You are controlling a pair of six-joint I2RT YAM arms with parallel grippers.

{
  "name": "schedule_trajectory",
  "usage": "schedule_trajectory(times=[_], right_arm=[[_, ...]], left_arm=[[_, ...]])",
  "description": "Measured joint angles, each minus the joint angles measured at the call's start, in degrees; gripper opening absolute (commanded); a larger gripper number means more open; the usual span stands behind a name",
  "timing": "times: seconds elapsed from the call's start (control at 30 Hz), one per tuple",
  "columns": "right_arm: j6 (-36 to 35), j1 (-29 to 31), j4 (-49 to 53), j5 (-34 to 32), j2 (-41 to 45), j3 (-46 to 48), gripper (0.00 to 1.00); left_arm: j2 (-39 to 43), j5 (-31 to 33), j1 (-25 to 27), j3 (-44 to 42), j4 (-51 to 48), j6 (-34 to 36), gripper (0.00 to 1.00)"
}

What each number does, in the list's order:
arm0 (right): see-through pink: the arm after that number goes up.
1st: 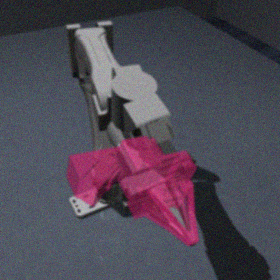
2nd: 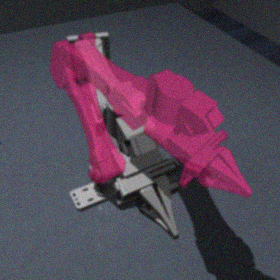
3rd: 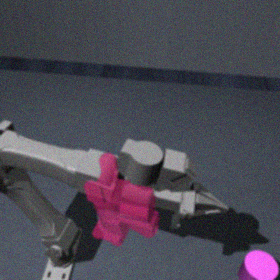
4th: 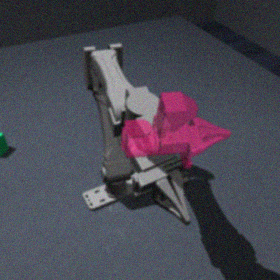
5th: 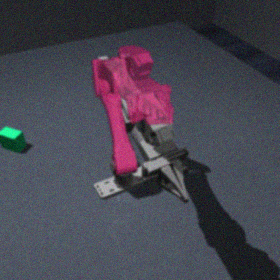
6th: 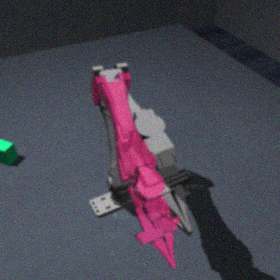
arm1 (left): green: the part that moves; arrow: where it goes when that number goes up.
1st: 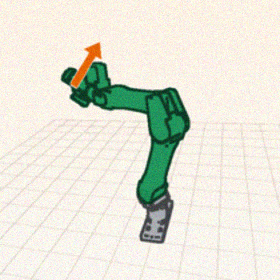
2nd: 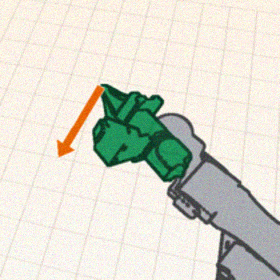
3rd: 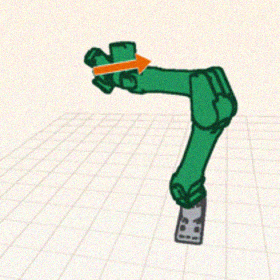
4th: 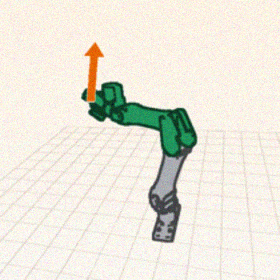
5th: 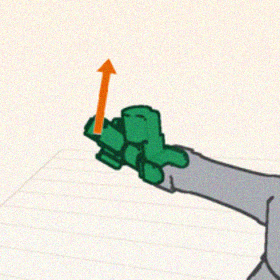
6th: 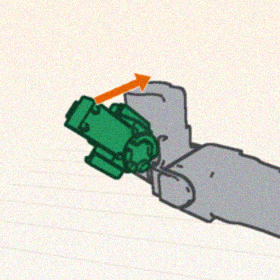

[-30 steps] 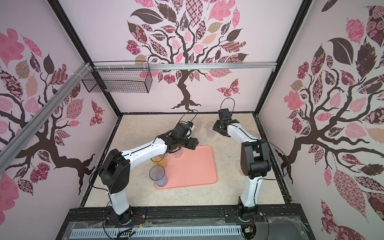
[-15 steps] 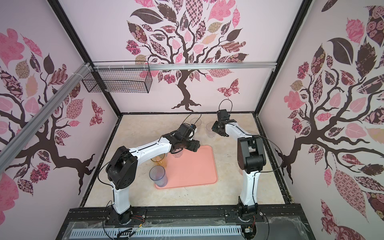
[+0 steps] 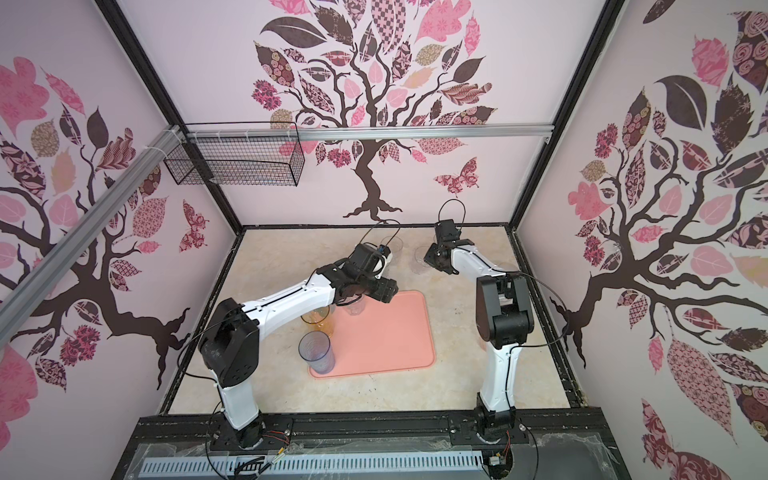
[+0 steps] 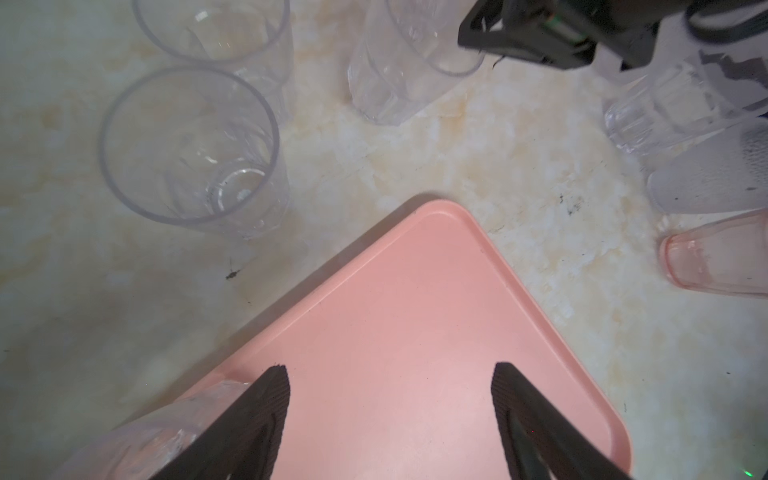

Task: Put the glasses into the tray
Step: 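Open right gripper and grip another clear cup's rim while left arm moves over tray, then carry the clear cup with right gripper over the tray and lower it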

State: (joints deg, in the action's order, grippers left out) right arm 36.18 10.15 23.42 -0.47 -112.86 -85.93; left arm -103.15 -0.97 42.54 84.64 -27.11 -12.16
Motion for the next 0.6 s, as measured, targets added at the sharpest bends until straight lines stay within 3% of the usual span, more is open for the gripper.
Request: schedule_trajectory(times=[0.23,0.6], right_arm=[[-1.60,3.13,3.41,-2.67,8.61,2.12,0.03],[-5.05,16.24,8.22,-6.91,19.85,6.40,0.03]], left_arm=[[13.81,5.38,0.11,-5.75,0.46,1.51,0.82],[24.98,11.45,-0.70,-16.57,-2.14,1.05,0.84]])
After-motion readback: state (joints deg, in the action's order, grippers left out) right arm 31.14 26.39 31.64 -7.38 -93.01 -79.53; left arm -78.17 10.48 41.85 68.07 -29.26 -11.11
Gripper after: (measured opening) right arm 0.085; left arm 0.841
